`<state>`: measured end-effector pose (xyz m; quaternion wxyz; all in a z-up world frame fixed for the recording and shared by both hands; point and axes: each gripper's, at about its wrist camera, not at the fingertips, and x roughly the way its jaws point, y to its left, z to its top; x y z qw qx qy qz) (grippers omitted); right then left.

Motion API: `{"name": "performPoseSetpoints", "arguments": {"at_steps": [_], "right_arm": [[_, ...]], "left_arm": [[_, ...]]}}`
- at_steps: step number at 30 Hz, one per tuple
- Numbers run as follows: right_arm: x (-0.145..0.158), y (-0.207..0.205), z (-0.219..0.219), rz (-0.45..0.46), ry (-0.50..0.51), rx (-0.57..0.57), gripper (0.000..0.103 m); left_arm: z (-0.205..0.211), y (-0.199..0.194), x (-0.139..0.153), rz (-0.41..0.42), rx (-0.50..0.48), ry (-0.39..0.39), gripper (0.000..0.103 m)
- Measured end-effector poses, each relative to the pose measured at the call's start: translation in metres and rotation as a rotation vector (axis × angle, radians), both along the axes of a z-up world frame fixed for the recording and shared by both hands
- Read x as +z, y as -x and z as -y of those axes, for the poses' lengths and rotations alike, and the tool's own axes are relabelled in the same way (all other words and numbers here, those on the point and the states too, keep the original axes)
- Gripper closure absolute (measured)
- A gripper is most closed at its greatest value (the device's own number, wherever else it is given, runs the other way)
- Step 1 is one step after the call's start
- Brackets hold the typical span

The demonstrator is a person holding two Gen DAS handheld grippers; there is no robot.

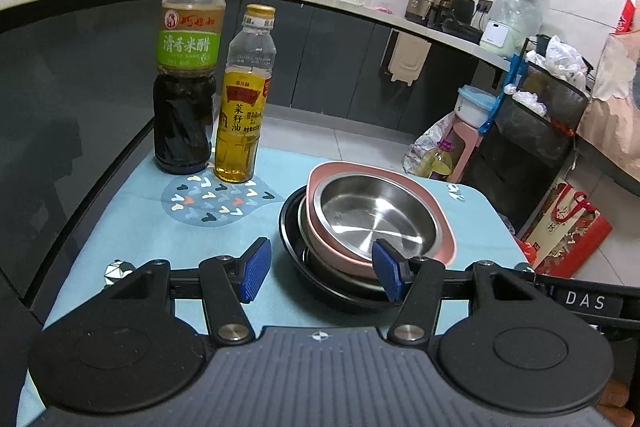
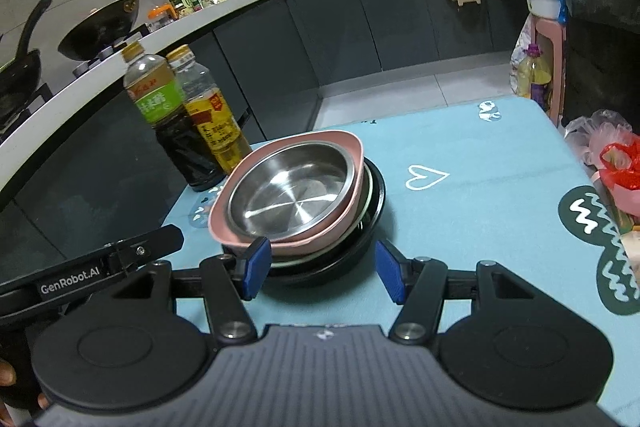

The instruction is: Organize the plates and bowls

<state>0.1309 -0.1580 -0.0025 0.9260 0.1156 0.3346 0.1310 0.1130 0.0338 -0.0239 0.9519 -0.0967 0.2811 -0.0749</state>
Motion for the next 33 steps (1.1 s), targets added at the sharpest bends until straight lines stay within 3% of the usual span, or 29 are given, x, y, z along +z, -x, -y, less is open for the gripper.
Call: {"name": "performPoseSetpoints", "arguments": {"at_steps": [17,33], "right_arm": [[0.009,0.074,-0.014,0.097,0.065,-0.056,0.054],[0.014,0.114,-0.025,0.165,0.072,-0.077,0.054]], "left_arm": [[0.009,0.073,0.009,0.06,-0.043,-0.046,0.05],[0.011,0.117,0.015,0.093,-0.012,-0.115,0.049]]}}
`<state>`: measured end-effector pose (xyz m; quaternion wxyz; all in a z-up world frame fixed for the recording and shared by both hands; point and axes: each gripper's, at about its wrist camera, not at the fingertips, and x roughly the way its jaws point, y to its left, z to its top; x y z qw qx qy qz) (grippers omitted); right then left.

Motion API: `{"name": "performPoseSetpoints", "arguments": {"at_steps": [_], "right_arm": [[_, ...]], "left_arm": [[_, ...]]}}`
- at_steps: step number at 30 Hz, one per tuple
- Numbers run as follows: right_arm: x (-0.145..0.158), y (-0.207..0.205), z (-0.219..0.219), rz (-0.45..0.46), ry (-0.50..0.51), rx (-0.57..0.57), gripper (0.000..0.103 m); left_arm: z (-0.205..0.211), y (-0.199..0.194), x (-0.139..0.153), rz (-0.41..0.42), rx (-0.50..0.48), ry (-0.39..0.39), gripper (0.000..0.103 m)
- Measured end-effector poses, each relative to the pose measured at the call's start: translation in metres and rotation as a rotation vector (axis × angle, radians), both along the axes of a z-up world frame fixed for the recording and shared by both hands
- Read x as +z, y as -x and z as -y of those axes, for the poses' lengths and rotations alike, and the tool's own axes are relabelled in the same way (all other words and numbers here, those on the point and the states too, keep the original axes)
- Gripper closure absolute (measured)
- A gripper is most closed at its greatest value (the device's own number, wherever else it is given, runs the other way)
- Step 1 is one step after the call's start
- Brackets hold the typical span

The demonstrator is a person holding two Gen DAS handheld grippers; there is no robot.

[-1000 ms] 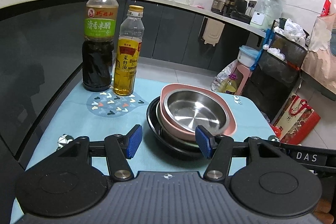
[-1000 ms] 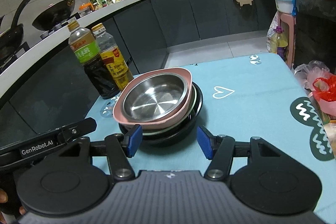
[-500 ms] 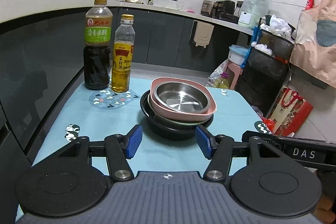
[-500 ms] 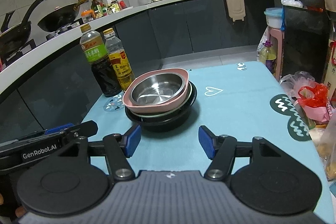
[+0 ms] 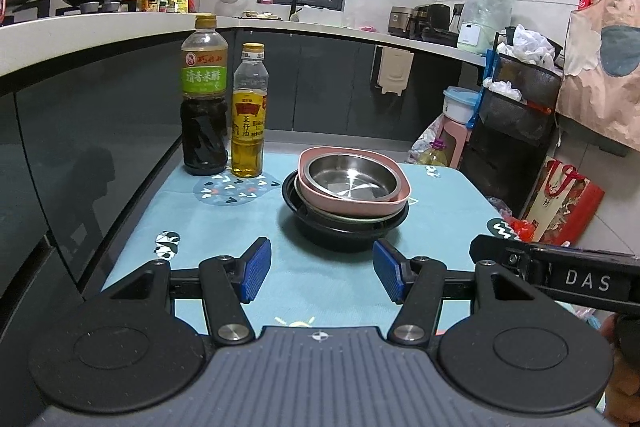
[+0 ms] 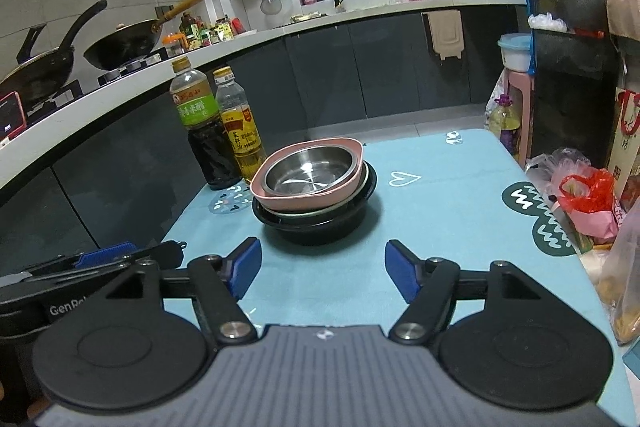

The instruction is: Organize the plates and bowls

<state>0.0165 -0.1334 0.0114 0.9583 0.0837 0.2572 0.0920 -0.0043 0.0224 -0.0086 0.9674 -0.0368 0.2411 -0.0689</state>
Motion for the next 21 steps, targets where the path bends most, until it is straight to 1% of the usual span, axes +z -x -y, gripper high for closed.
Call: {"name": "performPoseSetpoints", "arguments": {"at_steps": [9,21], "right_arm": [[0.0,0.011,-0.002,0.024,0.021,-0.019,0.054],[-0.004,0.012,-0.003,0.021,0.019,-0.03,0.054]], "left_arm": [[0.002,0.009,0.001,0.002,-0.006,-0.013,0.049],[0.003,0.009,-0.001,-0.006,-0.007,-0.026,0.049]]}}
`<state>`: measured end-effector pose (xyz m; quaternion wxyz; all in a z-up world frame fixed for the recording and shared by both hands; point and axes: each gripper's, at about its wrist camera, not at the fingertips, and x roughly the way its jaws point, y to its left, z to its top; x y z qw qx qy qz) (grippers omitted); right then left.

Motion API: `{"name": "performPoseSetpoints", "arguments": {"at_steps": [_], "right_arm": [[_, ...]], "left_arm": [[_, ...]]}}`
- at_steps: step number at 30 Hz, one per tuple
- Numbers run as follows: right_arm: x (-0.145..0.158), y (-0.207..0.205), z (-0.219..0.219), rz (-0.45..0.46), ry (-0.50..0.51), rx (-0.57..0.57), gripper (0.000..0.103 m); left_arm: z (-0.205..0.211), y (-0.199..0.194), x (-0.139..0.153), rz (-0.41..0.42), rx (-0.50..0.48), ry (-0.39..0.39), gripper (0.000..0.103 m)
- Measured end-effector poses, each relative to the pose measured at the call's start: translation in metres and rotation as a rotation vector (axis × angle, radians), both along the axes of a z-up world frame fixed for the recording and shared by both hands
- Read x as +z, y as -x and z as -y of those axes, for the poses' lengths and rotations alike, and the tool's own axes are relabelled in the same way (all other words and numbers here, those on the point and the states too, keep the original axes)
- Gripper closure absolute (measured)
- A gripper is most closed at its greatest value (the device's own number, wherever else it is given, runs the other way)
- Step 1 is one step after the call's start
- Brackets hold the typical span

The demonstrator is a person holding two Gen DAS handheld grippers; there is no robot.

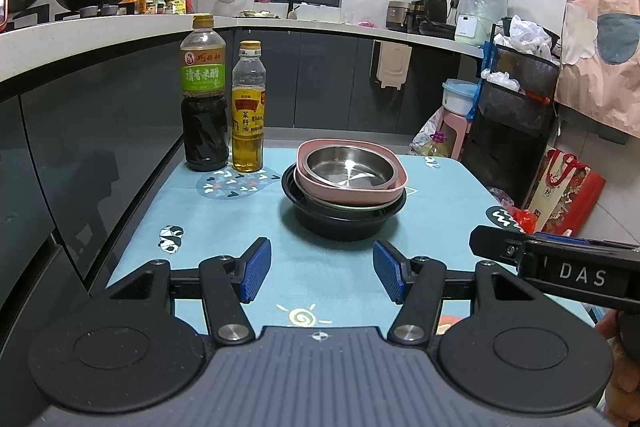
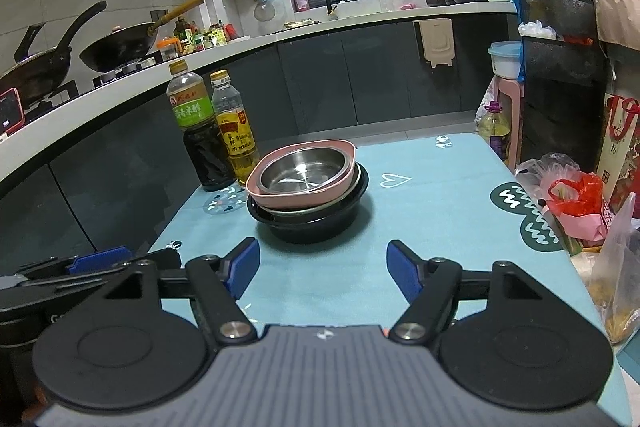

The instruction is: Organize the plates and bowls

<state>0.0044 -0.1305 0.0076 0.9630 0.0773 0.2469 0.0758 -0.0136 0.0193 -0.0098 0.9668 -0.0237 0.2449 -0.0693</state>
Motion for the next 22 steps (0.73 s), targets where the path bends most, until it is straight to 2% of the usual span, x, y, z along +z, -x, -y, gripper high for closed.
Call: {"name": "performPoseSetpoints", "arguments": {"at_steps": [22], "right_arm": [[-0.0028,0.0016,-0.0032,-0.002,0.006,-0.008,0.054]], "left_arm": [[-0.0012,-0.0011,-0.0056,-0.013,0.0,0.001,0.049]]}}
